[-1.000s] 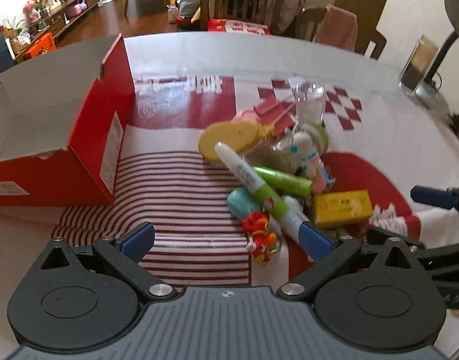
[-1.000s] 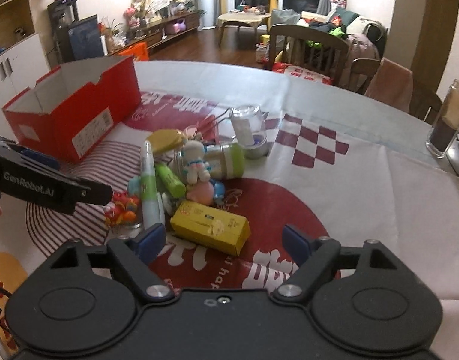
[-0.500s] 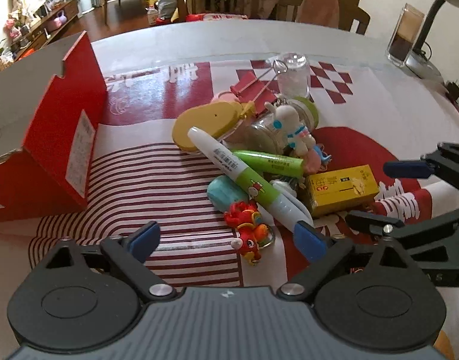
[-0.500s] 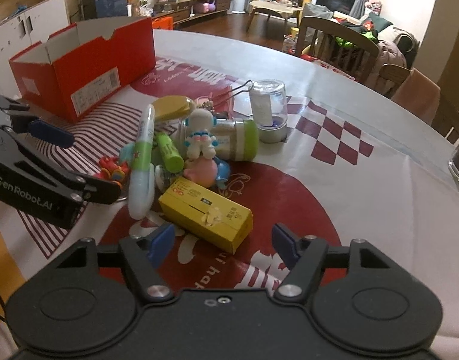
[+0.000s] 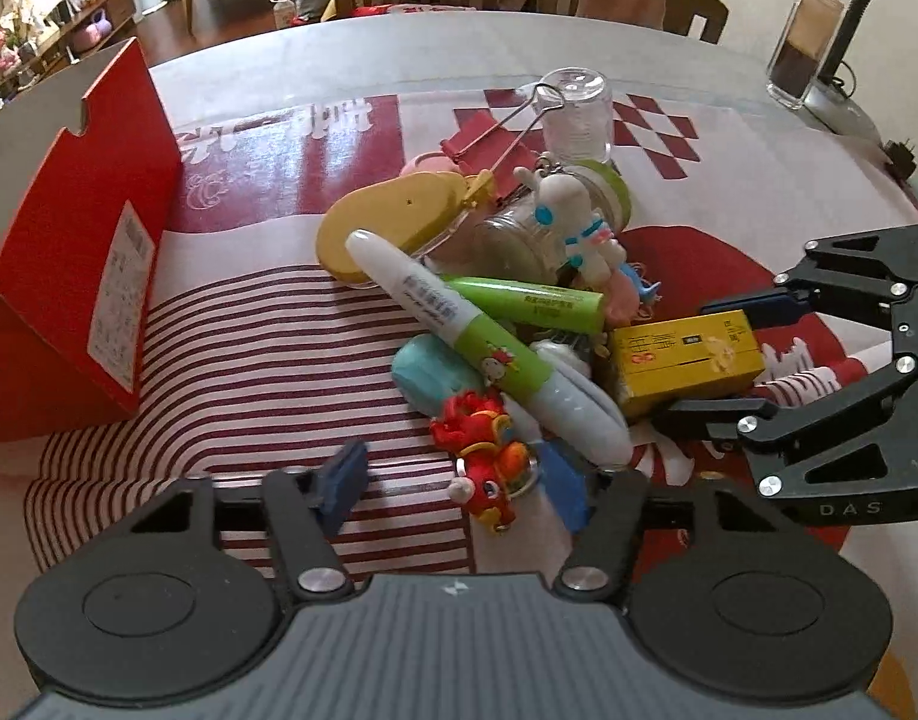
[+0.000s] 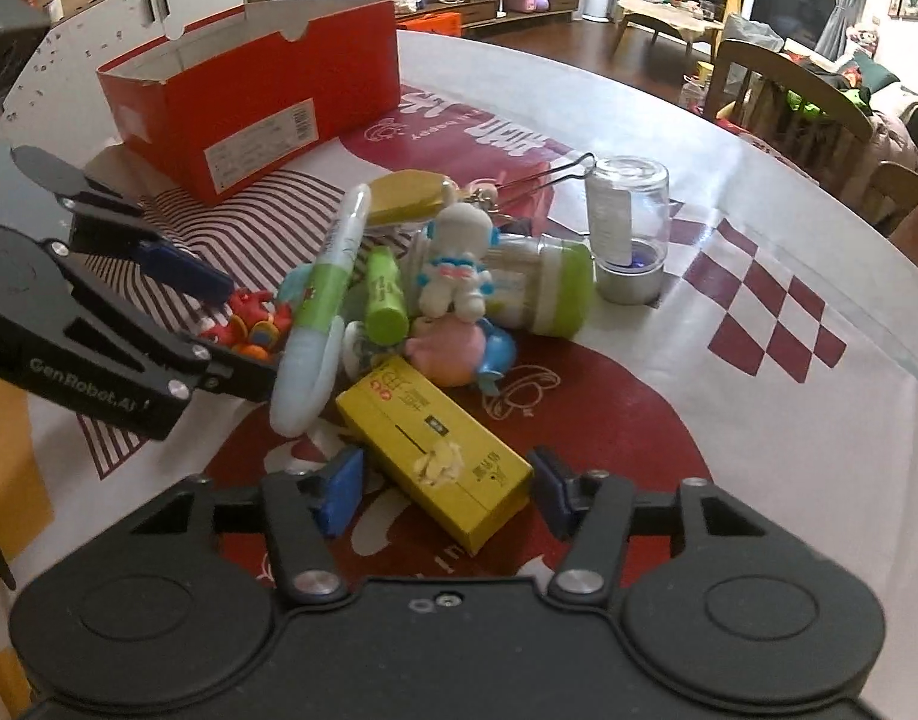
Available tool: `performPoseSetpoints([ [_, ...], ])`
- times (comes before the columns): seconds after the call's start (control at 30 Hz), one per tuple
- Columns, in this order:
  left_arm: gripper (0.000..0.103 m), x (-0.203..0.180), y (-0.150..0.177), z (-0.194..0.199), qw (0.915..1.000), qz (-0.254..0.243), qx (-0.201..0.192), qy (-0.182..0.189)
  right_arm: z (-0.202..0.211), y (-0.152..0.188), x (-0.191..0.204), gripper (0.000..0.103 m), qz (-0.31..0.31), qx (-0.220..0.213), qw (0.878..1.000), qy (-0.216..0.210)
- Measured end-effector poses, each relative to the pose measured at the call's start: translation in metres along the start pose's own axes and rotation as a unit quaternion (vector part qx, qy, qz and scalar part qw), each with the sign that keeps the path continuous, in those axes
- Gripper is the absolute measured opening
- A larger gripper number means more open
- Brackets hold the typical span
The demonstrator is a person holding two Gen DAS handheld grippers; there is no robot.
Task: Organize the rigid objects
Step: 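Move the left gripper toward the red rooster keychain while the right gripper approaches the yellow box, then close the left gripper on the rooster keychain while the right gripper closes on the yellow box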
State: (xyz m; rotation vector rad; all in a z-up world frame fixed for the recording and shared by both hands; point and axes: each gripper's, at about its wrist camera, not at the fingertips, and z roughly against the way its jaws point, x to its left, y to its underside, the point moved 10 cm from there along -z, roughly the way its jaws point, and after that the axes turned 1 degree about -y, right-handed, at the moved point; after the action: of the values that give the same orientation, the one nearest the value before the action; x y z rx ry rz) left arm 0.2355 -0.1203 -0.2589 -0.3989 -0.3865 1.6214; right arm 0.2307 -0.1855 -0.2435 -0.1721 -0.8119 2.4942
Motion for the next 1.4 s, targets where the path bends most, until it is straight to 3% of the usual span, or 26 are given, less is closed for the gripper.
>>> performPoseSetpoints([
  [0.2,0.034,-0.001,0.000,0.003,0.9999,0.007,-0.001,0.013,0.006,0.002,0.004,0.041,0.002,-0.006,1.000,0.006],
  [0.3,0.028,0.000,0.000,0.004,0.9999,0.011,-0.003,0.012,0.011,0.002,0.008,0.038,-0.005,-0.013,1.000,0.010],
  [0.63,0.028,0.010,0.004,0.016,0.9995,0.029,-0.007,0.005,0.036,0.007,0.022,0.029,-0.067,-0.056,0.995,0.047],
  [0.97,0.028,0.025,0.009,0.044,0.9977,0.062,-0.026,0.011,0.070,0.005,0.024,0.028,-0.111,-0.090,0.986,0.080],
  [1.4,0.028,0.054,-0.009,0.103,0.9944,0.079,-0.065,0.027,0.114,-0.048,0.057,0.029,-0.113,-0.142,0.981,0.070],
])
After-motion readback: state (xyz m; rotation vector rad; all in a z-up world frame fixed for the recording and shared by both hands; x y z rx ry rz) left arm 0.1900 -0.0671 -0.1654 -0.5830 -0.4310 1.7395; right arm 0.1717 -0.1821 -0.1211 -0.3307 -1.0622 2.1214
